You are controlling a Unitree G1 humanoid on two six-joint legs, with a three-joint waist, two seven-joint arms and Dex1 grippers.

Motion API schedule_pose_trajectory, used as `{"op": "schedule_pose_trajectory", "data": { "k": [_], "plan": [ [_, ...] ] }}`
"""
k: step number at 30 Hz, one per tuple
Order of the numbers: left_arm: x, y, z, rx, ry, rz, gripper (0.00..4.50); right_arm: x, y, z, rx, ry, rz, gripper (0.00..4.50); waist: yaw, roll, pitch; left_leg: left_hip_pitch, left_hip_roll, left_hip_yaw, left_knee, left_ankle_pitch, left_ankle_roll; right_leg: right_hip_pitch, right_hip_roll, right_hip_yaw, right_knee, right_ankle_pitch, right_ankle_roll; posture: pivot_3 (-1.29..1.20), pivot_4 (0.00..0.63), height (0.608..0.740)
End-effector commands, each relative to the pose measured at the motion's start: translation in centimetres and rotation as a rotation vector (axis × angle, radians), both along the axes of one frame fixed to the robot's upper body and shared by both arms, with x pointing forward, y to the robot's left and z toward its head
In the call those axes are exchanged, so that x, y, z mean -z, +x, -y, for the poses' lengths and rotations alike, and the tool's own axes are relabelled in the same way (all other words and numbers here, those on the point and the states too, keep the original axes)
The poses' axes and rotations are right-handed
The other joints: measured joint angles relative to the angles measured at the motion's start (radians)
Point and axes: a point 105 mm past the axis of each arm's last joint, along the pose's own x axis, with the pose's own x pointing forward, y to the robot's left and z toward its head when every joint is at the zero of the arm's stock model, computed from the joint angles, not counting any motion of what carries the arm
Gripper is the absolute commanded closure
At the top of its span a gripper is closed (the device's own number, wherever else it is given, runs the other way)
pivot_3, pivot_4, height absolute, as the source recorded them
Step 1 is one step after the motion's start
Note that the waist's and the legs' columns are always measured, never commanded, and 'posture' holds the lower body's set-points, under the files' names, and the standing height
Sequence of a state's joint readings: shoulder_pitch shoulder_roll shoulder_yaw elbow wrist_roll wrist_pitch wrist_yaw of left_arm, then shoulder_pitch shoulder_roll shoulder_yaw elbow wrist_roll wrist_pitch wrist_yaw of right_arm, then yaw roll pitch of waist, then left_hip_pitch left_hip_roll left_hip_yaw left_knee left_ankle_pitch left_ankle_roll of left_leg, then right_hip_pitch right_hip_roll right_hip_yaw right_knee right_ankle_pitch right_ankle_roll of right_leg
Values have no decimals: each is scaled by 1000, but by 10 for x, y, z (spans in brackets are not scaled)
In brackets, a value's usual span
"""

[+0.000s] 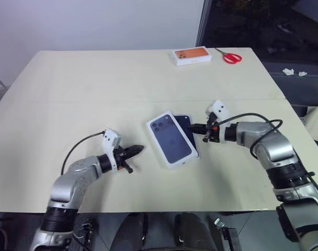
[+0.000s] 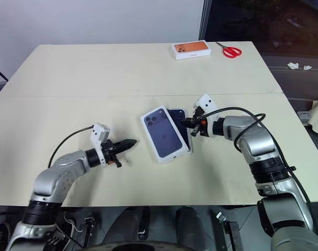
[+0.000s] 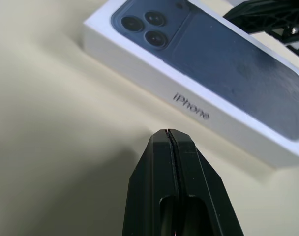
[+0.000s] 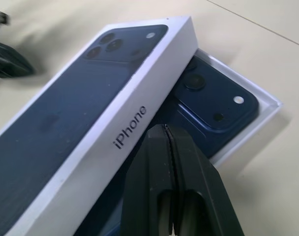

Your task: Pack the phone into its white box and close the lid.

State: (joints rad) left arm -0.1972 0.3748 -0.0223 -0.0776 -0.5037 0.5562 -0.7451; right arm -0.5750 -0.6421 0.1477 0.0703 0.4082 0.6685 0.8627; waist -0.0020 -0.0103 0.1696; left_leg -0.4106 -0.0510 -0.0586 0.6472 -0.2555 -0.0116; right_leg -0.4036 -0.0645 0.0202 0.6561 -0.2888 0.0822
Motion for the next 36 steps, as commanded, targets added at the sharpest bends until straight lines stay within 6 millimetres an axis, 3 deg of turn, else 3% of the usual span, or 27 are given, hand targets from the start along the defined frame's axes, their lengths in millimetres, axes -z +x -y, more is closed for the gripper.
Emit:
{"op": "schedule_pose_trajectory", "data": {
  "k": [1, 6, 14, 36],
  "plan": [
    [-8, 8, 15, 18, -25, 50, 4500, -15, -2, -3, -9, 46, 37, 4464, 0, 0, 0, 0, 0, 0, 0, 0, 0, 0, 0, 0, 0, 0, 0, 0, 150, 740],
    [-17, 20, 41, 47, -66, 72, 4500, -25, -7, -8, -6, 100, 37, 4464, 7, 0, 0, 0, 0, 0, 0, 0, 0, 0, 0, 0, 0, 0, 0, 0, 150, 740],
    [-22, 26, 49, 60, -85, 88, 4500, -14, -8, 2, 30, 30, 48, 4464, 10, 0, 0, 0, 0, 0, 0, 0, 0, 0, 0, 0, 0, 0, 0, 0, 150, 740],
    [-28, 42, 71, 89, -99, 109, 4500, -11, -1, 19, 102, -5, 61, 4464, 12, 0, 0, 0, -1, 0, 1, 0, 0, 1, 1, -1, 0, 0, 0, 0, 150, 740]
  ]
}}
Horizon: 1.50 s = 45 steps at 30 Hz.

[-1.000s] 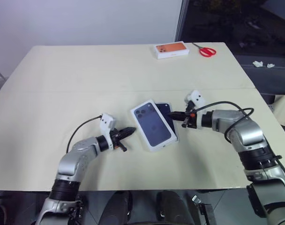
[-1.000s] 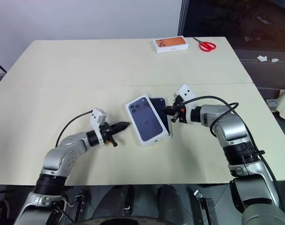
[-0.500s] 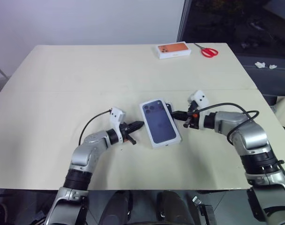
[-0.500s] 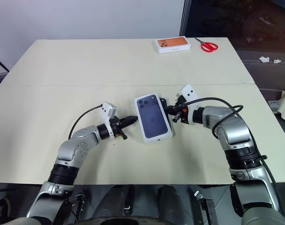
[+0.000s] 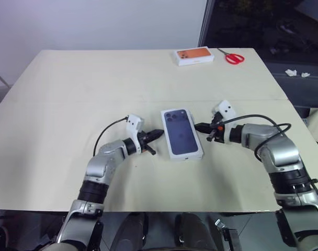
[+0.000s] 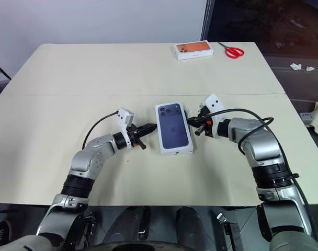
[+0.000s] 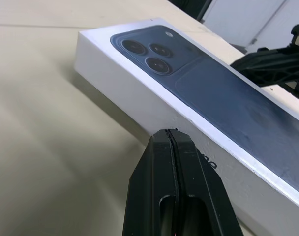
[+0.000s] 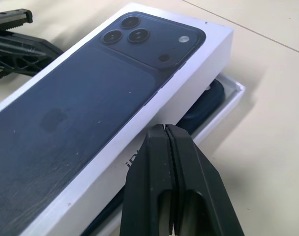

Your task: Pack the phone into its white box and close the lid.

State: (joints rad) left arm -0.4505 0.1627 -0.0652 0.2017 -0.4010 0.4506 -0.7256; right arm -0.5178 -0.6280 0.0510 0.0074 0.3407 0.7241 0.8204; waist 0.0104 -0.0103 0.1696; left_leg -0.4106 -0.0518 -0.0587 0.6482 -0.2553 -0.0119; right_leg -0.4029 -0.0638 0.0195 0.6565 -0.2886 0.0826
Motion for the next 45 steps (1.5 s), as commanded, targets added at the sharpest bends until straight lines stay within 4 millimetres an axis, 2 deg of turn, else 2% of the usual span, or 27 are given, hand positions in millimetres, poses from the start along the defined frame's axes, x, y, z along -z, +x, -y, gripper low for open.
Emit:
{"op": "schedule_pose_trajectory", "data": {
  "k": [1, 9, 28, 45],
  "plan": [
    [-11, -2, 14, 56, -12, 51, 4500, -10, -2, 0, -15, 10, 40, 4464, 0, 0, 0, 0, 0, 0, 0, 0, 0, 0, 0, 0, 0, 0, 0, 0, 150, 740],
    [-7, -2, 18, 70, -2, 44, 4500, -3, -8, 12, 14, -18, 29, 4464, 1, 0, 0, 0, 0, 0, 0, 0, 0, 0, 0, 0, 0, 0, 0, 0, 150, 740],
    [-3, -4, 6, 26, -8, 29, 4500, -3, -4, -3, -7, -2, 45, 4464, 0, 0, 0, 0, 0, 0, 0, 0, 0, 0, 0, 0, 1, 0, 0, 0, 150, 740],
    [-8, 7, 10, 24, -5, 38, 4500, 2, -2, -1, 15, -18, 43, 4464, -1, 0, 0, 0, 0, 0, 1, 0, 0, 0, 0, 0, 2, 0, 0, 0, 150, 740]
  ]
}}
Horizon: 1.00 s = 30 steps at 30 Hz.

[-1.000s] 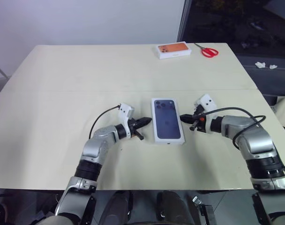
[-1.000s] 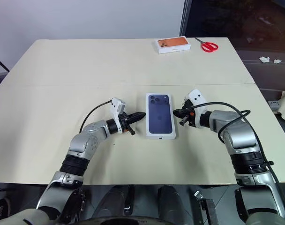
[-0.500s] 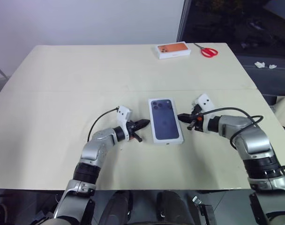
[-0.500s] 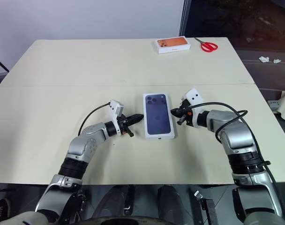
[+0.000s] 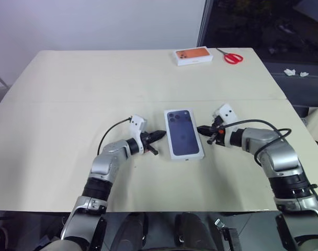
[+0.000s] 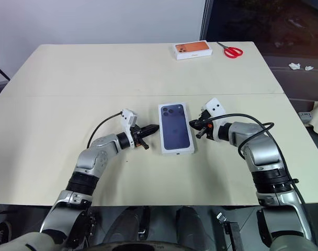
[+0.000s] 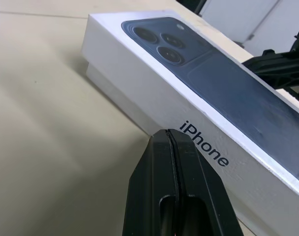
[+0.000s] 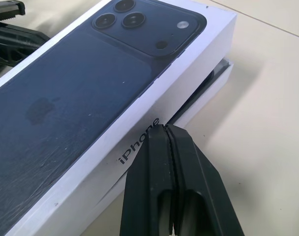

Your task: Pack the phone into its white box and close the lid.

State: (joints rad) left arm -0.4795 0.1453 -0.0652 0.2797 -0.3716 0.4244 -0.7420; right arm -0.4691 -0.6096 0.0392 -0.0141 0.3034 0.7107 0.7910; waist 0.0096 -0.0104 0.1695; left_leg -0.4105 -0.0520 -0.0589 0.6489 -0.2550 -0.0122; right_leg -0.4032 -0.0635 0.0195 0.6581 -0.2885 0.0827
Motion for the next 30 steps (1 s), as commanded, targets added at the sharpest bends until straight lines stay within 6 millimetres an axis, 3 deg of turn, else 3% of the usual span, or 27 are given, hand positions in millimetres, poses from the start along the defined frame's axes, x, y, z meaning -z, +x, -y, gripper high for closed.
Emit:
{"op": "schedule_pose_trajectory", "data": {
  "k": [1, 22, 30],
  "plan": [
    [-16, 3, 6, 19, -21, 57, 4500, -8, 0, -5, -26, -2, 40, 4464, 0, 0, 0, 0, 0, 0, 0, 0, 0, 0, 0, 0, 0, 0, 0, 0, 150, 740],
    [-11, 8, -9, -43, 15, 53, 4500, -15, 8, 8, 4, -49, 87, 4464, -1, 0, 0, 0, 0, 0, 0, 0, 0, 0, 0, 0, 1, 0, 0, 0, 150, 740],
    [-20, 1, -25, -66, 4, 73, 4500, -44, 13, 3, 7, 48, 152, 4464, -6, 0, 0, 0, 0, 0, 0, 0, -1, -1, 0, 1, 2, 0, 0, 0, 150, 740]
  ]
}}
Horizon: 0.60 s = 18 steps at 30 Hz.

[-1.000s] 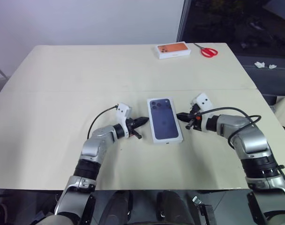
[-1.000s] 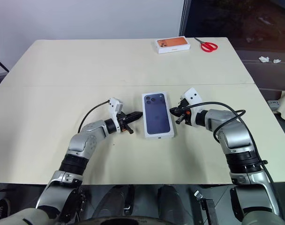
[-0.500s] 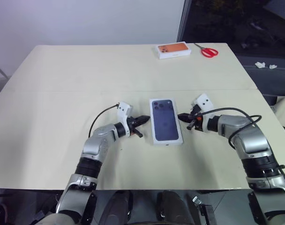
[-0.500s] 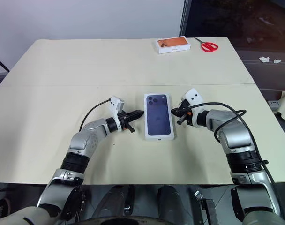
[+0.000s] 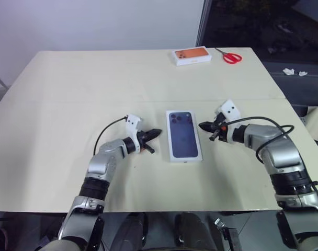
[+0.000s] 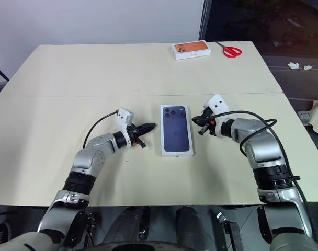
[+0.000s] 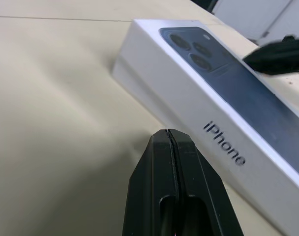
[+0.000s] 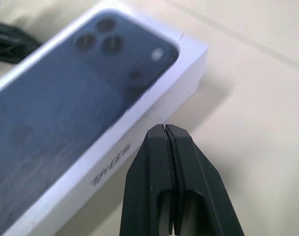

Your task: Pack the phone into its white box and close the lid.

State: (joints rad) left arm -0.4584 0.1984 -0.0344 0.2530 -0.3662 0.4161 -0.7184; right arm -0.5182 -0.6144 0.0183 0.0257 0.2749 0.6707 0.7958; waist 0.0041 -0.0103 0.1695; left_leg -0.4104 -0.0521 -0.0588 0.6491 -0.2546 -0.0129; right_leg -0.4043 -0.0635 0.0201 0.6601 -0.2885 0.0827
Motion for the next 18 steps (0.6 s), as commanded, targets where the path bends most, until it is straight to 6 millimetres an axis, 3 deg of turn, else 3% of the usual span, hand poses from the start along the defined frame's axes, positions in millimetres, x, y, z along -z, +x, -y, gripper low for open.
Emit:
{"op": "schedule_pose_trajectory", "data": {
  "k": [1, 4, 12, 15, 18],
  "plan": [
    [-22, -6, 2, 22, -42, 56, 4500, -30, 2, -5, -28, 69, 87, 4464, 0, 0, 0, 0, 0, 0, 0, 0, 0, 0, 0, 0, 0, 0, 0, 0, 150, 740],
    [-25, -16, 10, 65, -57, 46, 4500, -28, -8, -10, -85, 88, 58, 4464, 5, 0, 0, 0, 0, 0, 0, 0, 0, 0, 0, 0, 0, 0, 0, 0, 150, 740],
    [-21, -26, 12, 71, -63, 18, 4500, -19, -81, -28, -434, 136, -151, 4464, 5, 0, 0, 0, 0, 0, 0, 0, 1, 1, -1, 0, -1, 0, 0, 0, 150, 740],
    [-22, -25, 14, 72, -63, 21, 4500, 2, -103, -34, -532, 60, -242, 4464, 4, 0, 0, 1, 1, 0, 0, 0, 1, 1, 0, 0, 0, 0, 0, 0, 150, 740],
    [-23, -24, 13, 71, -56, 27, 4500, 29, -107, -34, -553, -68, -267, 4464, 5, -1, 0, 1, 1, 0, 1, 0, 1, 1, 0, 0, 0, 0, 0, 0, 150, 740]
  ]
}}
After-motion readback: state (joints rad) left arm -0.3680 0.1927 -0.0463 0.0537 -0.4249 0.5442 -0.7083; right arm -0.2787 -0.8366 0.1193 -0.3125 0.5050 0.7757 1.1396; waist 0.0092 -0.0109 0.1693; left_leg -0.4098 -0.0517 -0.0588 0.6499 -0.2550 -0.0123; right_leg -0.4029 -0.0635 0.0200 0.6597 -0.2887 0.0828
